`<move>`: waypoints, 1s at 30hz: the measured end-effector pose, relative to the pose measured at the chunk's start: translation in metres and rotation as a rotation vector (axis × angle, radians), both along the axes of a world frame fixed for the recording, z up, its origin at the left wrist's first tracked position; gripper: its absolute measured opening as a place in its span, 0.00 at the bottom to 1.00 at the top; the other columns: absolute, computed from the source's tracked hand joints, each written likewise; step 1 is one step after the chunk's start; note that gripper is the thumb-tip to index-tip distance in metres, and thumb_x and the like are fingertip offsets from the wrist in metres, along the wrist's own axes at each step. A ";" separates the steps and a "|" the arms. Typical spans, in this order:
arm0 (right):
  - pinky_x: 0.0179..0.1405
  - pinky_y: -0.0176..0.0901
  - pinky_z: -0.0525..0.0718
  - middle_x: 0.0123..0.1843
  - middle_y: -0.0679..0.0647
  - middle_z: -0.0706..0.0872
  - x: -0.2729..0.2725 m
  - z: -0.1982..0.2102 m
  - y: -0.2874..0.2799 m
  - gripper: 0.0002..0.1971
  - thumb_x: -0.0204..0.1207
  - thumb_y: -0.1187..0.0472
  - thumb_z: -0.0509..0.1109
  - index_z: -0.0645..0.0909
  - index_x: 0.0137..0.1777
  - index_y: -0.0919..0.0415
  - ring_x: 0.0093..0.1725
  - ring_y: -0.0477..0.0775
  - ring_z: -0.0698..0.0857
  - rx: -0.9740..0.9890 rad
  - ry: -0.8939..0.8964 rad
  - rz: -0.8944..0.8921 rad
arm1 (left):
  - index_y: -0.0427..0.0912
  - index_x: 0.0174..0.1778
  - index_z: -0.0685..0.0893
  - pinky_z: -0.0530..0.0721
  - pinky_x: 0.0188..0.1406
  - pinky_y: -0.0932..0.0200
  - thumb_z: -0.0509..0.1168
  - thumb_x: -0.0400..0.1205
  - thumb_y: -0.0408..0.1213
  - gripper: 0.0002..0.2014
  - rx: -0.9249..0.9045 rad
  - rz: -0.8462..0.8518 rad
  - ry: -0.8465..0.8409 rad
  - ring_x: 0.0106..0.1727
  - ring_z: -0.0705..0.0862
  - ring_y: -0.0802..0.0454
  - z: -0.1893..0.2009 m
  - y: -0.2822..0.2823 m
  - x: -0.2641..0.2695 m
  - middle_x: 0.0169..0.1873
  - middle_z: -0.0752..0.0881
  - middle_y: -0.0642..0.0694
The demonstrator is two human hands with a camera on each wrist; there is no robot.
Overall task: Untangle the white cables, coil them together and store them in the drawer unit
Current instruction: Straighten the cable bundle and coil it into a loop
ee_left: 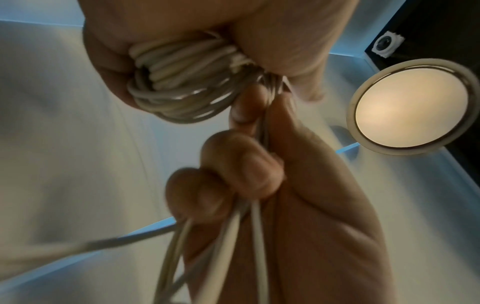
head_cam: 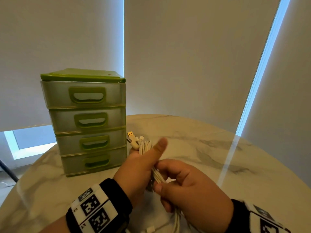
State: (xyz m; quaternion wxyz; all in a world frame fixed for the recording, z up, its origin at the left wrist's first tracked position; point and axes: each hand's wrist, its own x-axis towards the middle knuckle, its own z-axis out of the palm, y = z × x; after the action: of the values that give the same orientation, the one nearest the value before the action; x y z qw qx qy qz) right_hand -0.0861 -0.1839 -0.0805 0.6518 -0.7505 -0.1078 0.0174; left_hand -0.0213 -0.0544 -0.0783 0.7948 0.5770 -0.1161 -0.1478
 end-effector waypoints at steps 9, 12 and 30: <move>0.27 0.45 0.82 0.34 0.62 0.86 -0.010 0.015 -0.004 0.20 0.71 0.72 0.72 0.68 0.58 0.63 0.26 0.59 0.84 0.218 0.202 0.132 | 0.41 0.41 0.74 0.77 0.25 0.57 0.62 0.76 0.24 0.07 -0.257 0.045 -0.001 0.27 0.73 0.50 0.002 0.002 0.013 0.26 0.72 0.43; 0.26 0.43 0.80 0.36 0.63 0.85 -0.010 0.013 -0.005 0.12 0.76 0.62 0.69 0.79 0.57 0.65 0.23 0.54 0.83 0.325 0.246 0.259 | 0.41 0.45 0.75 0.78 0.26 0.56 0.64 0.73 0.27 0.08 -0.303 0.001 -0.023 0.27 0.73 0.49 0.002 0.003 0.012 0.28 0.72 0.43; 0.49 0.32 0.78 0.50 0.43 0.86 -0.013 0.018 -0.010 0.16 0.71 0.56 0.67 0.87 0.56 0.39 0.45 0.37 0.84 -0.337 -0.188 -0.071 | 0.39 0.54 0.76 0.77 0.24 0.56 0.79 0.58 0.34 0.30 -0.205 -0.199 -0.039 0.25 0.78 0.47 0.003 0.005 0.008 0.29 0.75 0.40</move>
State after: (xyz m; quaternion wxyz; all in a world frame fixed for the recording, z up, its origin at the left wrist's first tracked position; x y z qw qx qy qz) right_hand -0.0993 -0.1936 -0.0627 0.5040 -0.8508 -0.1372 -0.0580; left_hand -0.0133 -0.0496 -0.0749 0.8287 0.4812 -0.2026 -0.2017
